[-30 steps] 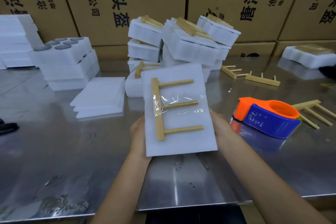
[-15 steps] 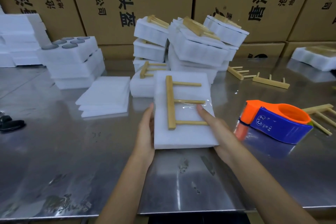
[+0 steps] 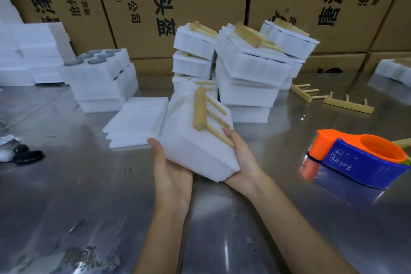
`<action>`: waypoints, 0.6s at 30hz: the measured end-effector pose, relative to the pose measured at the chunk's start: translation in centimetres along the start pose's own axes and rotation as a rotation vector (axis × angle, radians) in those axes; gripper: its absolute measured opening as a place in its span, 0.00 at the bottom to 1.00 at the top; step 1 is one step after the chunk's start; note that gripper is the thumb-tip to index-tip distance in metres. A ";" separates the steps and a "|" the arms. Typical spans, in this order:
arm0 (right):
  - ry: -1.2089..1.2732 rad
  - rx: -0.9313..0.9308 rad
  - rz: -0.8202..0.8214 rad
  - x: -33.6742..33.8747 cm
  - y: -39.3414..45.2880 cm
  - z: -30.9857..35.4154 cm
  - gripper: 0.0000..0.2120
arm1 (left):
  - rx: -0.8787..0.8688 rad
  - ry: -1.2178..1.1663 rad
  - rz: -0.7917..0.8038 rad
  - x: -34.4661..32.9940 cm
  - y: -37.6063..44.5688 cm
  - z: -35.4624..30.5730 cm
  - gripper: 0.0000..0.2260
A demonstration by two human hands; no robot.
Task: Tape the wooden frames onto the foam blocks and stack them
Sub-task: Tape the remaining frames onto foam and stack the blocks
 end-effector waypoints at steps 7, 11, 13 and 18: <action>-0.122 -0.014 -0.011 0.5 0.7 -0.3 0.23 | -0.076 0.414 -0.115 0.5 -0.4 -0.4 0.36; -0.122 0.094 0.001 0.7 0.6 0.4 0.32 | -0.157 0.325 -0.237 1.6 -1.1 -0.9 0.28; -0.195 0.155 -0.066 1.3 0.7 0.5 0.28 | -0.179 0.248 -0.249 2.0 -0.6 -1.3 0.24; -0.642 0.305 -0.277 2.0 0.9 3.2 0.16 | -0.167 0.238 -0.284 2.2 0.8 -2.7 0.28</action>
Point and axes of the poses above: each hand's wrist, its own y-axis towards the middle knuckle, its own x-axis out of the back of the hand, z = x × y, the point moved 10 cm from there along y, towards the middle knuckle, and after that the axes turned 15 degrees about z, right-handed, at the moved point
